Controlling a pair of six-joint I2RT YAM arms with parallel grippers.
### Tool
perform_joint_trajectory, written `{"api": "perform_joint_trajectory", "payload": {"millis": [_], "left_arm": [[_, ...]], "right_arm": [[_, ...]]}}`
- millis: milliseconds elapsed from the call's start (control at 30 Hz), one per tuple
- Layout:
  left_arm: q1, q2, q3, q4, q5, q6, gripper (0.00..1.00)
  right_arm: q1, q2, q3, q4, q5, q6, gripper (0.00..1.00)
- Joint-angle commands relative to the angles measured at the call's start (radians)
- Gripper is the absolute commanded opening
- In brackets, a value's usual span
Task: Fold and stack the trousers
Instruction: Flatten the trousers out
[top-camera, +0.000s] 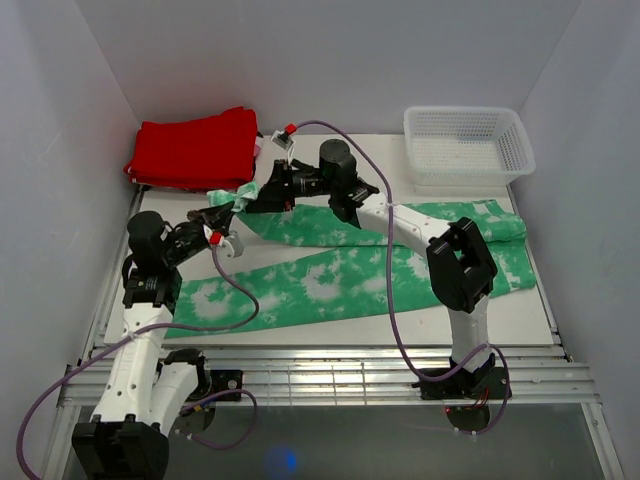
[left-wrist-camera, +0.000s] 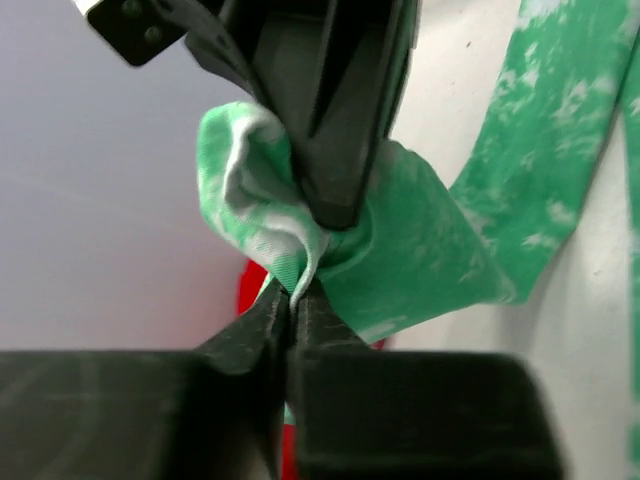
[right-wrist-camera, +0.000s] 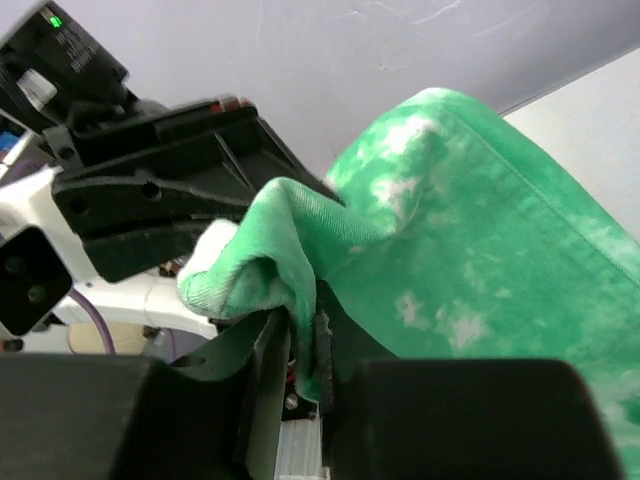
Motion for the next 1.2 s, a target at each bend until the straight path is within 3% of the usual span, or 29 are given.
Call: {"api": "perform_joint_trajectory", "payload": {"millis": [0, 33, 67, 167, 233, 267, 300, 400, 433, 567, 667, 767, 933, 1067, 1167], "left_arm": [[0.0, -0.002, 0.079, -0.063, -0.052, -0.036, 0.01], [0.0, -0.005, 0.092, -0.08, -0.058, -0.074, 0.0], [0.0, -0.006, 0.121, -0.109, -0.067, -0.103, 0.0], [0.0, 0.04, 0.2, -0.179, -0.158, -0.262, 0.0], [0.0, 0.094, 0.299, -0.215, -0.22, -0.35, 0.0], [0.001, 0.112, 0.36, -0.239, -0.286, -0.438, 0.0], [0.0, 0.128, 0.388, -0.25, -0.314, -0.479, 0.0], [0.004, 0.186, 0.484, -0.284, -0.435, -0.643, 0.0], [0.004, 0.2, 0.504, -0.304, -0.449, -0.669, 0.0], [0.012, 0.252, 0.558, -0.389, -0.518, -0.771, 0.0], [0.018, 0.274, 0.557, -0.423, -0.552, -0.82, 0.0], [0.04, 0.297, 0.547, -0.459, -0.573, -0.852, 0.0], [0.136, 0.365, 0.53, -0.498, -0.494, -0.896, 0.0], [0.332, 0.456, 0.576, -0.578, -0.342, -0.929, 0.0], [0.438, 0.482, 0.573, -0.6, -0.253, -0.923, 0.0]], "right_arm": [[-0.018, -0.068, -0.007, 0.007, -0.016, -0.062, 0.23], [-0.03, -0.072, -0.006, -0.039, -0.008, -0.089, 0.38], [-0.047, -0.074, 0.009, -0.073, 0.017, -0.143, 0.64], [-0.14, -0.088, 0.046, -0.262, 0.068, -0.282, 0.83], [-0.22, -0.105, 0.115, -0.425, 0.111, -0.528, 0.84], [-0.28, -0.109, 0.137, -0.597, 0.122, -0.618, 0.84], [-0.311, -0.114, 0.175, -0.684, 0.151, -0.795, 0.84], [-0.432, -0.148, 0.169, -0.928, 0.25, -1.081, 0.83], [-0.467, -0.17, 0.13, -0.967, 0.266, -1.242, 0.83], [-0.628, -0.186, 0.044, -1.108, 0.448, -1.595, 0.74], [-0.751, -0.154, 0.017, -1.17, 0.534, -1.746, 0.69], [-0.883, -0.112, 0.002, -1.252, 0.571, -1.833, 0.66], [-0.934, -0.096, -0.164, -1.27, 0.676, -1.91, 0.58], [-0.941, -0.12, -0.317, -1.234, 0.739, -1.903, 0.42], [-0.946, -0.198, -0.469, -1.222, 0.739, -1.92, 0.36]]}}
